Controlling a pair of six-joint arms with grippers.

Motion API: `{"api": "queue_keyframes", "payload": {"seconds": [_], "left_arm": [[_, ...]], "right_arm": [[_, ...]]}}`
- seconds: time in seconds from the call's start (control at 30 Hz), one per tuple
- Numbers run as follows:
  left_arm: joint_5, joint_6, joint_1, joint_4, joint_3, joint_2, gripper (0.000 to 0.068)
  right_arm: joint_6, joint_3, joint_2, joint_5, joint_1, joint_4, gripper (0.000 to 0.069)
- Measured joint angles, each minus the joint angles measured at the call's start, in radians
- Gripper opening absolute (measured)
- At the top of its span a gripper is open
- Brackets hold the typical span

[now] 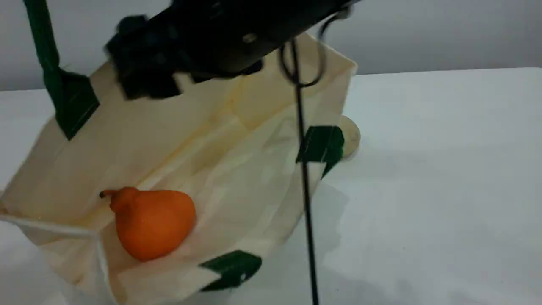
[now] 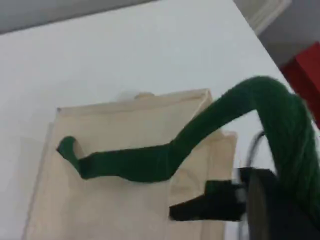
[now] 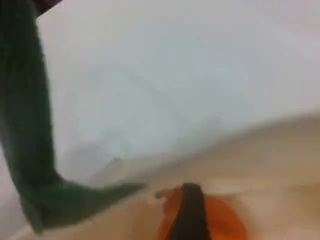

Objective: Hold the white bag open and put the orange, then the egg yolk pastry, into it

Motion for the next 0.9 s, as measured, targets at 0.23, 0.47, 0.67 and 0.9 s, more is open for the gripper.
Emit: {"api": "queue_keyframes", "payload": {"seconds": [0.23,0.47,0.67,0.9], "left_arm": [[-0.017,-0.061,0.000,0.145,0.000,0.000,0.0071],[-0.017,-0.083,0.001,0.183,0.000,0.000,0.0071],[0.010,-0.083,0.001,0.179,0.000,0.000,0.0071],[0.016,-0.083,0.001,0.178,0.000,0.000,0.0071]], "right_arm": [[0.000,0.160,-0.169,-0.036,-0.094,0.001,0.0549],[-0.003,0.229,-0.200,-0.081,-0.225,-0.002,0.0549],[-0.042,0.232,-0.160,-0.132,-0.294,-0.005,0.0549],[-0.042,0.214,-0.046,-0.152,-0.362,-0.005,0.0550]]}}
